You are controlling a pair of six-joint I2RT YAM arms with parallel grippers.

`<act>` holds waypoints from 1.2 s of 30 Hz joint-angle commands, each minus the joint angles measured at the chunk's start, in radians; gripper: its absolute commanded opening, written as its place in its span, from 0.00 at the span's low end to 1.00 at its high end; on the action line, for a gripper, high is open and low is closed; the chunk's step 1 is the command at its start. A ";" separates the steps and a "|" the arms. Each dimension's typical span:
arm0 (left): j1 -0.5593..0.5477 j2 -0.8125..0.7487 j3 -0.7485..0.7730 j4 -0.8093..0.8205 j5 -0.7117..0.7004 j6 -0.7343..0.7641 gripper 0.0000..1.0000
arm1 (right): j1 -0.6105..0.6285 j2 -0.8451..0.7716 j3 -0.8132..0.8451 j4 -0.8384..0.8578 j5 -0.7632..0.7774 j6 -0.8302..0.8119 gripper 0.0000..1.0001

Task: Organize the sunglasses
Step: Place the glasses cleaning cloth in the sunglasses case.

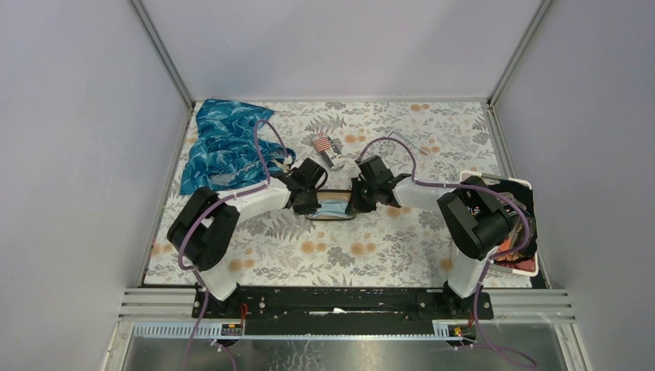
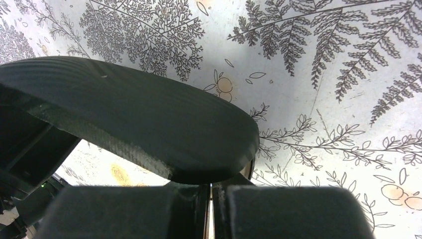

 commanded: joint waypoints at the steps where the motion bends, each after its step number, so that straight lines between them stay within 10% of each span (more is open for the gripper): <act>1: 0.007 -0.022 0.011 -0.073 -0.078 0.015 0.00 | 0.006 -0.043 -0.016 -0.038 0.060 -0.025 0.00; 16: -0.007 -0.178 0.023 -0.097 -0.078 0.010 0.19 | 0.018 -0.039 0.001 -0.047 0.065 -0.044 0.00; 36: -0.093 -0.137 0.063 -0.070 -0.063 -0.001 0.18 | 0.021 -0.186 0.024 -0.078 0.094 -0.026 0.34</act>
